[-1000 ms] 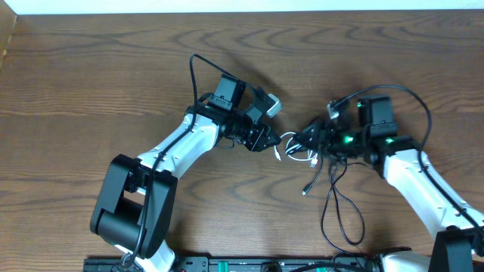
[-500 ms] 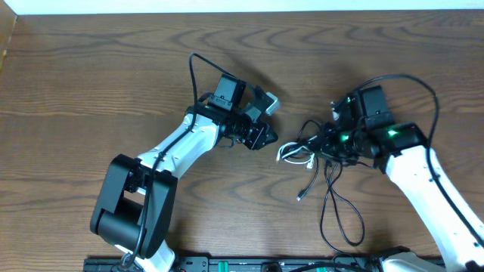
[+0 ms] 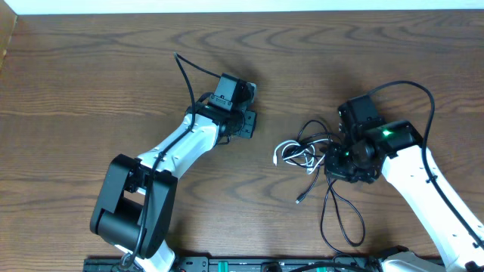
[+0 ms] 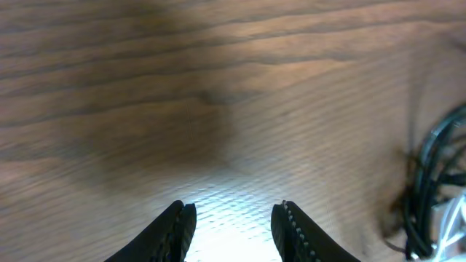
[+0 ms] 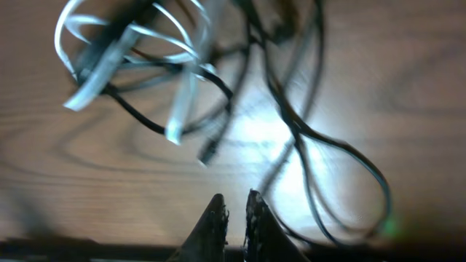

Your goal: Untangle cables

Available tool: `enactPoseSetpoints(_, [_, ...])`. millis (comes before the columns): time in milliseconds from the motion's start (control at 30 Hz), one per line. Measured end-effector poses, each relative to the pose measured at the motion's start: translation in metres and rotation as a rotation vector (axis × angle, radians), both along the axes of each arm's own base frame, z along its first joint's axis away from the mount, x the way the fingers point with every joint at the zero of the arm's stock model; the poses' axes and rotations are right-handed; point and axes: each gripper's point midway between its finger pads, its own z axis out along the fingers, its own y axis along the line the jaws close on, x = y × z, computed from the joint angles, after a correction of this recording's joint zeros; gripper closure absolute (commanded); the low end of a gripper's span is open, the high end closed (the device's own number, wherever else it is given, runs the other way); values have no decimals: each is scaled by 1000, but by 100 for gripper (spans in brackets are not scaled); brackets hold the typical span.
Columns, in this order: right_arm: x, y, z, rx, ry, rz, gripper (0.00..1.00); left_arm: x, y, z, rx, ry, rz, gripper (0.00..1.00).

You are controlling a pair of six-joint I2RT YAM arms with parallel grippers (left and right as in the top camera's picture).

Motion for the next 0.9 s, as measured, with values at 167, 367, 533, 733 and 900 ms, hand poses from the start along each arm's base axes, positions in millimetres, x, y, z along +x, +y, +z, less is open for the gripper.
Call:
enactPoseSetpoints(167, [4,-2,14,-18,-12,-1,88,4,15,-3,62,-6,85,60])
enactPoseSetpoints(367, [36,11,35,37,-147,9,37,7,24,-4,101,-18,128,51])
enactPoseSetpoints(533, [47,9,31,14,-169,-11,1,8,27,-4,111,-22,142,21])
enactPoseSetpoints(733, [67,8,27,-14,-229,-19,1,9,27,-4,111,-22,148,4])
enactPoseSetpoints(900, [77,7,26,-29,-257,-26,1,9,27,-4,111,-22,148,2])
